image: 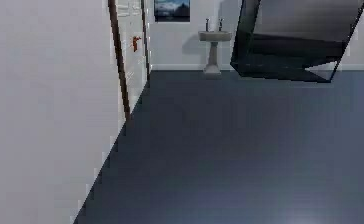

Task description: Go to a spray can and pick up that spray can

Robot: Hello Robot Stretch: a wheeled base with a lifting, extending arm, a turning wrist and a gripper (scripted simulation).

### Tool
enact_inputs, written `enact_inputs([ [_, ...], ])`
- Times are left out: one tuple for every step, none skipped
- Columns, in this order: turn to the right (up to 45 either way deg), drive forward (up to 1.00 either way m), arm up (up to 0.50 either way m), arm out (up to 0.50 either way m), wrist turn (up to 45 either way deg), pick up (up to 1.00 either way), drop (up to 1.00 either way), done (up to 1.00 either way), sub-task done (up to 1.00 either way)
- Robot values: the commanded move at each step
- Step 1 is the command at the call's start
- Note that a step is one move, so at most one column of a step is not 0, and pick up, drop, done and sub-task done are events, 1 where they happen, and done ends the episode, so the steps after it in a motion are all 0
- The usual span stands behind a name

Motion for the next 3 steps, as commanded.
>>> enact_inputs([
  [33.0, 0.00, 0.00, 0.00, 0.0, 0.00, 0.00, 0.00, 0.00],
  [0.0, 0.10, 0.00, 0.00, 0.0, 0.00, 0.00, 0.00, 0.00],
  [-45.0, 0.00, 0.00, 0.00, 0.0, 0.00, 0.00, 0.00, 0.00],
])
